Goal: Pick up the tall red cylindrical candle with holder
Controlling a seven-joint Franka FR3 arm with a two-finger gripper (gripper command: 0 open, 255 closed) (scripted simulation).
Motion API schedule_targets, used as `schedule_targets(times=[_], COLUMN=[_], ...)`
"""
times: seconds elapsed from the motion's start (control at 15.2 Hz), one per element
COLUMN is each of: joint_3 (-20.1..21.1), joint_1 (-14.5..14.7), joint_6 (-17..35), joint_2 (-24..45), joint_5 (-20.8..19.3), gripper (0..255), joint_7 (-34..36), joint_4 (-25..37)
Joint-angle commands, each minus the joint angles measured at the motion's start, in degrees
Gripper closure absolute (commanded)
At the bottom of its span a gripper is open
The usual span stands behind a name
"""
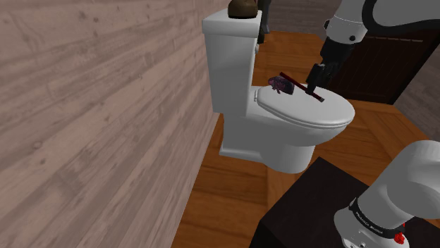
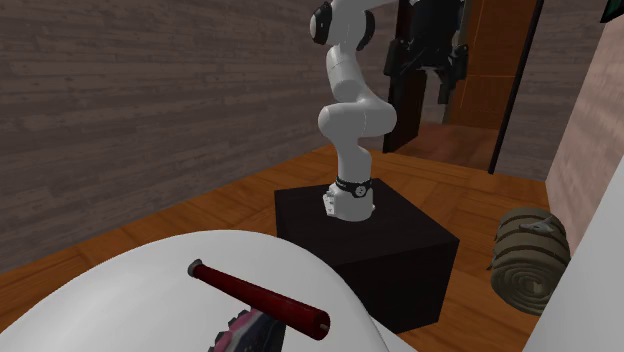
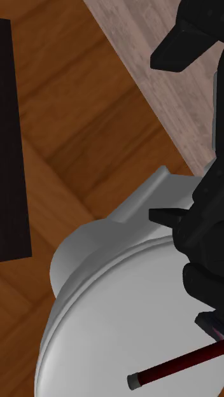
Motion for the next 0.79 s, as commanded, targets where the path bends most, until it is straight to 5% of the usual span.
schedule_targets(times=[0.0, 0.73], joint_3=[0.00, -16.15], joint_1=[0.00, -1.63], joint_6=[0.00, 15.36], joint_2=[0.00, 5.92], joint_5=[0.00, -8.52], gripper=[0, 0], joint_7=[0.00, -21.62], joint_4=[0.00, -3.92])
